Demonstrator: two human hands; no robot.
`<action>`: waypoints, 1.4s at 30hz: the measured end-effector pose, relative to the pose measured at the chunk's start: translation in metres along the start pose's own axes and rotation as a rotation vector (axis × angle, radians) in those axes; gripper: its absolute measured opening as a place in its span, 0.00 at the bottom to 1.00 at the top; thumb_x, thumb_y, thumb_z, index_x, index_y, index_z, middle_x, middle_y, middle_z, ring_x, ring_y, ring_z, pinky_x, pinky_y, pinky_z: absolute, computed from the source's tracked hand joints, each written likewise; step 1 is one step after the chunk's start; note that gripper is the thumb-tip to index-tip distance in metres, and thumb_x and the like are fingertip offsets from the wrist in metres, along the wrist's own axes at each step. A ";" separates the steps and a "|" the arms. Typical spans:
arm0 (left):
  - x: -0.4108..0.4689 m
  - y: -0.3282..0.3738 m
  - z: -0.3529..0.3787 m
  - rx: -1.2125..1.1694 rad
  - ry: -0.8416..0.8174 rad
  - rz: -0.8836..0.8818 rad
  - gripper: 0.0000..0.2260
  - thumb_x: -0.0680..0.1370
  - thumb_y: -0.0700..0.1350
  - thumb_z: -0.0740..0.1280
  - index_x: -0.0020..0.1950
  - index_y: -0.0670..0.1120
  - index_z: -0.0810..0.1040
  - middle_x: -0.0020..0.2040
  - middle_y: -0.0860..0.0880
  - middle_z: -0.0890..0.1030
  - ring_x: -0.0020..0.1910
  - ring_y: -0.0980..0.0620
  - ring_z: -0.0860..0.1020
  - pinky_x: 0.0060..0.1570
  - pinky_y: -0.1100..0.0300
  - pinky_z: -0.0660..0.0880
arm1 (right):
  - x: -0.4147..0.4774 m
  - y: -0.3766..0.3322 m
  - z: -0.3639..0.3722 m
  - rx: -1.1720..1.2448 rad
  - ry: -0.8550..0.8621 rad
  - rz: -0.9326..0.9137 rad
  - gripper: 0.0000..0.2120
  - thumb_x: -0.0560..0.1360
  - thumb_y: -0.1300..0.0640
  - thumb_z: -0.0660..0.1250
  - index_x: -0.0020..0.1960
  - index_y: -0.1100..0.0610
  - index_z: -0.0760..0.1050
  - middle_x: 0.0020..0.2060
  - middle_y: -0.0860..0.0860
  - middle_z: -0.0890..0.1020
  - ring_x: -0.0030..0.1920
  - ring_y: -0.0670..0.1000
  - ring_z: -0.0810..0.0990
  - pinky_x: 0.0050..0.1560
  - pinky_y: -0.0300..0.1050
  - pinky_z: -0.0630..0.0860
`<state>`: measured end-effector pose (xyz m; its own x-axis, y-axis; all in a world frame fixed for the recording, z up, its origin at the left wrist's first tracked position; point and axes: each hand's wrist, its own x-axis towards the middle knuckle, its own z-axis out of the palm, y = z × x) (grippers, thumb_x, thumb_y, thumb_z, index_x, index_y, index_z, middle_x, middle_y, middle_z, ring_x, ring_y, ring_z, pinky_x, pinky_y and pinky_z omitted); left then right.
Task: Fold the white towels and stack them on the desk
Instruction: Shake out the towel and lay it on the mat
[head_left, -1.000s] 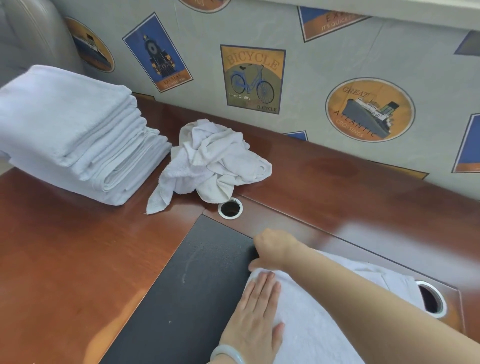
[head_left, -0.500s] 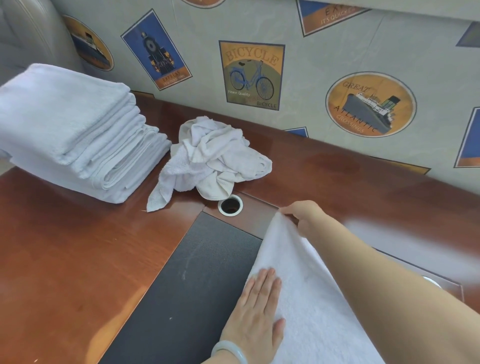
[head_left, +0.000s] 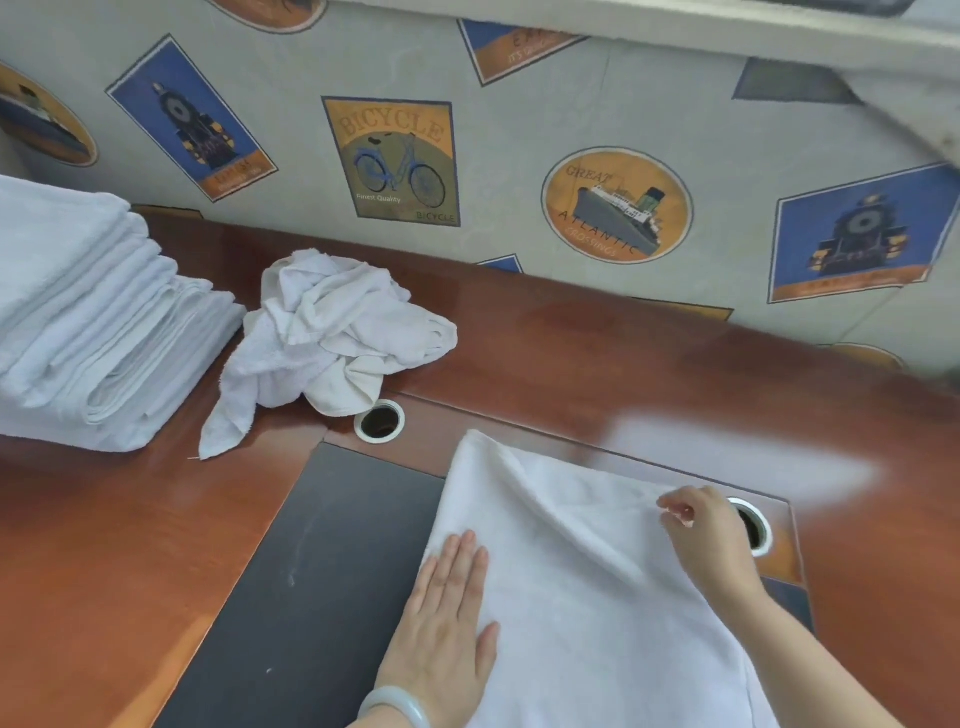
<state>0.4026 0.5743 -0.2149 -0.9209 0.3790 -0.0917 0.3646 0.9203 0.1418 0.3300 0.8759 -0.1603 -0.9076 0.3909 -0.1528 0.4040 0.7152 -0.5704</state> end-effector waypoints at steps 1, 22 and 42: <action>0.000 -0.001 0.000 -0.005 0.006 0.006 0.29 0.81 0.55 0.51 0.75 0.37 0.66 0.78 0.40 0.61 0.76 0.41 0.62 0.69 0.47 0.59 | -0.006 0.012 -0.003 0.017 -0.004 0.023 0.12 0.72 0.70 0.67 0.45 0.53 0.80 0.46 0.53 0.79 0.44 0.53 0.78 0.44 0.45 0.68; 0.174 -0.039 -0.090 -0.608 -0.152 -0.547 0.14 0.78 0.49 0.67 0.59 0.43 0.73 0.58 0.44 0.75 0.52 0.44 0.76 0.51 0.52 0.73 | 0.028 0.026 -0.013 0.241 -0.019 0.242 0.03 0.73 0.58 0.70 0.40 0.55 0.79 0.34 0.49 0.80 0.36 0.51 0.76 0.31 0.39 0.69; 0.200 -0.047 -0.082 -0.628 -0.110 -0.500 0.05 0.75 0.39 0.68 0.47 0.49 0.75 0.46 0.52 0.77 0.45 0.50 0.76 0.41 0.60 0.70 | 0.055 0.053 -0.019 0.086 0.152 0.196 0.05 0.74 0.59 0.71 0.49 0.57 0.78 0.49 0.57 0.78 0.46 0.54 0.74 0.46 0.41 0.63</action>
<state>0.1901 0.5988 -0.1587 -0.9235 -0.0253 -0.3828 -0.2624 0.7696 0.5821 0.3036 0.9460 -0.1835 -0.7832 0.6039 -0.1479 0.5532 0.5682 -0.6091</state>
